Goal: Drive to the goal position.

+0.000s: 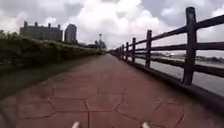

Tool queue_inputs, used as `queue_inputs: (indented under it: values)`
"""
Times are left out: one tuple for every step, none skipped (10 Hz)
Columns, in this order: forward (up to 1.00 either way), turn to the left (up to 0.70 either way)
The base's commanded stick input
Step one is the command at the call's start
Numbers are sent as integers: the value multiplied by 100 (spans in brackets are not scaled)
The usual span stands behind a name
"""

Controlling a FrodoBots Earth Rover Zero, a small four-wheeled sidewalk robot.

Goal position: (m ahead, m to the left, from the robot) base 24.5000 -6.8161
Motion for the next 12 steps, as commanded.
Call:
queue_inputs:
  values:
    - [85,11]
    - [85,11]
    - [85,11]
    - [85,1]
    - [85,-23]
    - [85,-23]
    - [85,-23]
    - [85,-18]
    - [85,-3]
    - [85,11]
    - [85,11]
    - [85,11]
